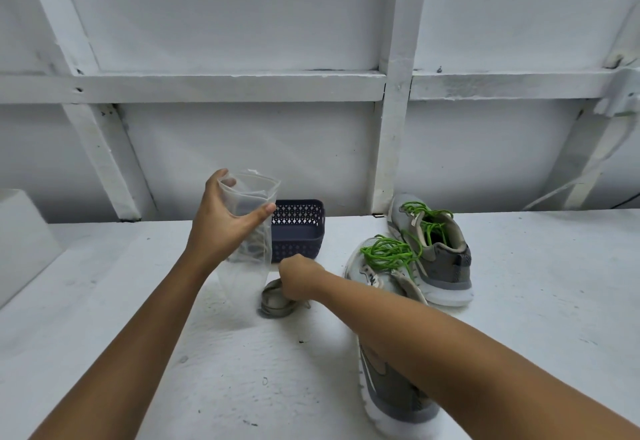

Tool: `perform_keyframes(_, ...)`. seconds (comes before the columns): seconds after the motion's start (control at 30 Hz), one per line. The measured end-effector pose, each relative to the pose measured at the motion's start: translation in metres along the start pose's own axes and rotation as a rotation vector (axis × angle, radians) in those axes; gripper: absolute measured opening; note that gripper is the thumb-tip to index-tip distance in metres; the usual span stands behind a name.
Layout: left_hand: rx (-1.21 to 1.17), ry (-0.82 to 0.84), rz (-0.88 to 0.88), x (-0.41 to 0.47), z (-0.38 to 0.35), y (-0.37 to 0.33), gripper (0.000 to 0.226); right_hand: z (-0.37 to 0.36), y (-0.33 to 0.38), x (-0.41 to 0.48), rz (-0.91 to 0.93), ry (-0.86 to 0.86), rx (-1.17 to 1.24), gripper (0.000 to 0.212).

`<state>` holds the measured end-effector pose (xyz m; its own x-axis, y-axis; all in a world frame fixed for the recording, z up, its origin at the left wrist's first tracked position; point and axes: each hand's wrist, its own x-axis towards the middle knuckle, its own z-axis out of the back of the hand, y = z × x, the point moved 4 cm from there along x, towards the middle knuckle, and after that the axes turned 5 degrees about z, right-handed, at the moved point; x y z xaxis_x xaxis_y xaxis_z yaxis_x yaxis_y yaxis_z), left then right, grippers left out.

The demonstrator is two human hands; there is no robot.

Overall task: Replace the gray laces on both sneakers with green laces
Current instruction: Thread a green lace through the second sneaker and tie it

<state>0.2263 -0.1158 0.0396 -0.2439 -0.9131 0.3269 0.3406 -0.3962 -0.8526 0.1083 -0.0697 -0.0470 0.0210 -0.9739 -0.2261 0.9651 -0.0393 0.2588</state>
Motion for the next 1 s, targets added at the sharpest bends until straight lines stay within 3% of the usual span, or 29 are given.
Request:
perform_keyframes(0.07, 0.005, 0.004, -0.007, -0.001, -0.003, -0.002, 0.104, 0.011, -0.006, -0.005, -0.058, 0.023, 0.13, 0.01)
perform_keyframes(0.2, 0.03, 0.023, -0.023, -0.003, -0.008, -0.005, 0.108, 0.052, -0.029, -0.021, -0.147, -0.017, 0.394, 0.023)
perform_keyframes(0.47, 0.193, 0.078, -0.076, -0.01, -0.034, -0.011, 0.107, 0.168, -0.065, -0.073, -0.109, -0.468, 0.446, 0.016)
perform_keyframes(0.57, 0.227, 0.097, -0.103, -0.018, -0.045, -0.021, 0.11, 0.184, -0.058, -0.077, -0.07, -0.543, 0.487, 0.016)
perform_keyframes(0.77, 0.261, 0.102, -0.141, -0.027, -0.063, -0.037, 0.114, 0.169, -0.02, -0.068, 0.001, -0.314, 0.151, 0.024)
perform_keyframes(0.87, 0.277, 0.102, -0.139, -0.029, -0.067, -0.043, 0.116, 0.16, -0.012, -0.065, 0.045, -0.163, 0.264, 0.027)
perform_keyframes(1.0, 0.213, 0.098, -0.116, -0.029, -0.067, -0.045, 0.119, 0.164, -0.014, -0.066, 0.069, -0.255, 0.28, 0.024)
